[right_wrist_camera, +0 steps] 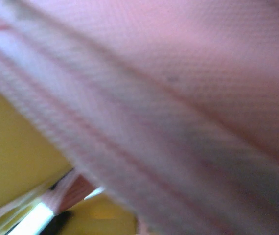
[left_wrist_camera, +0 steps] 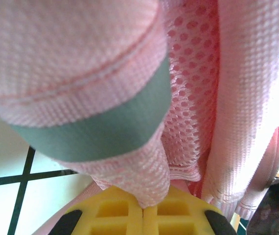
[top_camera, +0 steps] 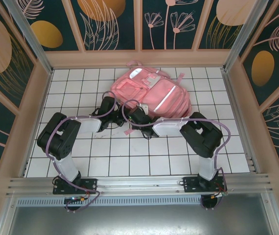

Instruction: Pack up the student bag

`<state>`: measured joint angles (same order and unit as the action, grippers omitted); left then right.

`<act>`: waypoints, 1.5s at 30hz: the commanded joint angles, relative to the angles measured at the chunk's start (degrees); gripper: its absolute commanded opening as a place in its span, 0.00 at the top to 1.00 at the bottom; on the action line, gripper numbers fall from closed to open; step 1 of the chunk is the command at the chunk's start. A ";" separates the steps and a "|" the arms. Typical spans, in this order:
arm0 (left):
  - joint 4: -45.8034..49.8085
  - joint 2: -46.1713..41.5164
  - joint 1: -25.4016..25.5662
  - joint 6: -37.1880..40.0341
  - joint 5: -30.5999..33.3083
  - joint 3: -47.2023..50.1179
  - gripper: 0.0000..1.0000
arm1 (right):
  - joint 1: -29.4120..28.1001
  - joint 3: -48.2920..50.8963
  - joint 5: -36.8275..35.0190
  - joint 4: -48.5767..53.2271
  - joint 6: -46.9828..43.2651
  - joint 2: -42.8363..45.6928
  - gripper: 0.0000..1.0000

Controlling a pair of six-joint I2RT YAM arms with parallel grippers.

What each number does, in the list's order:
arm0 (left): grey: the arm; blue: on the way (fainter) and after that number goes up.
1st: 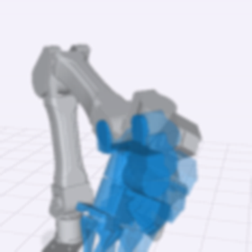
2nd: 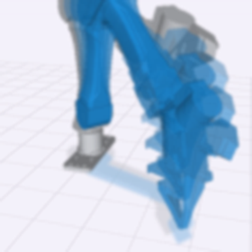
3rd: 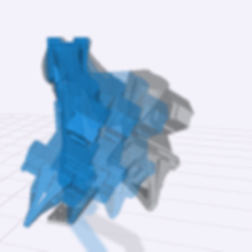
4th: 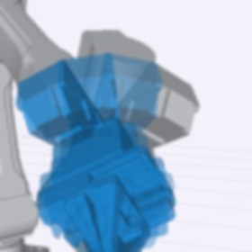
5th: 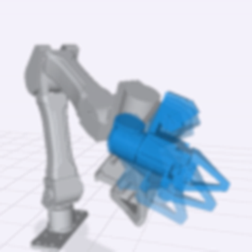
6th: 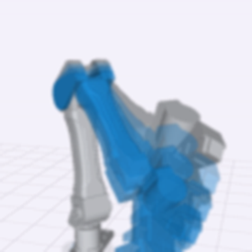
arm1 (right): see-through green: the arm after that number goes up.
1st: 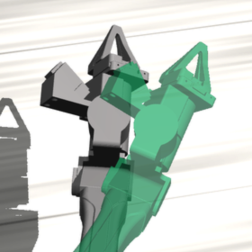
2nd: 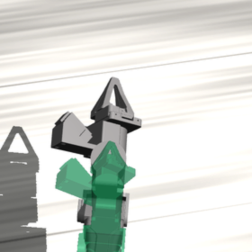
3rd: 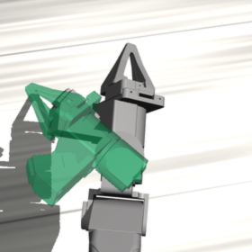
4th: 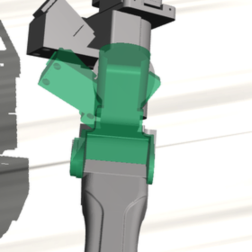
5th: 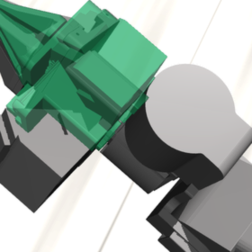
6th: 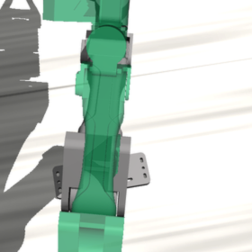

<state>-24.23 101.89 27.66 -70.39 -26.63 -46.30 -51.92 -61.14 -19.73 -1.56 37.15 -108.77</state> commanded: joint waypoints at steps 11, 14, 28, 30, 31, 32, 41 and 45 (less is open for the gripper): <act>-0.93 2.74 0.42 1.36 -2.25 -4.77 1.00 | 0.72 6.26 -3.45 -0.92 1.92 9.80 1.00; 0.15 4.93 0.42 3.32 -0.87 -5.87 1.00 | 0.68 9.09 -2.45 -0.72 2.96 12.65 1.00; -7.07 14.20 0.57 3.91 3.03 -5.58 1.00 | 0.81 6.92 0.85 1.12 2.93 7.92 0.94; -7.24 15.37 0.55 3.95 3.62 -6.16 1.00 | 1.18 6.18 1.41 1.25 2.80 7.03 0.86; -7.44 15.77 0.55 4.08 4.02 -6.33 1.00 | 1.38 5.83 1.77 1.16 2.63 6.84 0.83; -7.46 16.09 0.63 4.42 4.49 -6.52 1.00 | 1.58 5.69 2.09 0.99 2.58 6.85 0.81; -7.53 18.40 0.64 4.37 4.22 -6.97 1.00 | 6.18 3.78 7.21 -2.31 1.28 3.88 0.73; -6.89 18.35 0.57 4.65 4.19 -7.26 1.00 | 8.08 1.00 9.18 -3.05 0.57 0.59 0.74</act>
<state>-37.43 116.57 28.16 -66.43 -25.45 -53.67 -44.95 -57.67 -12.93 -2.59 38.96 -105.93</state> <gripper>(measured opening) 0.048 0.264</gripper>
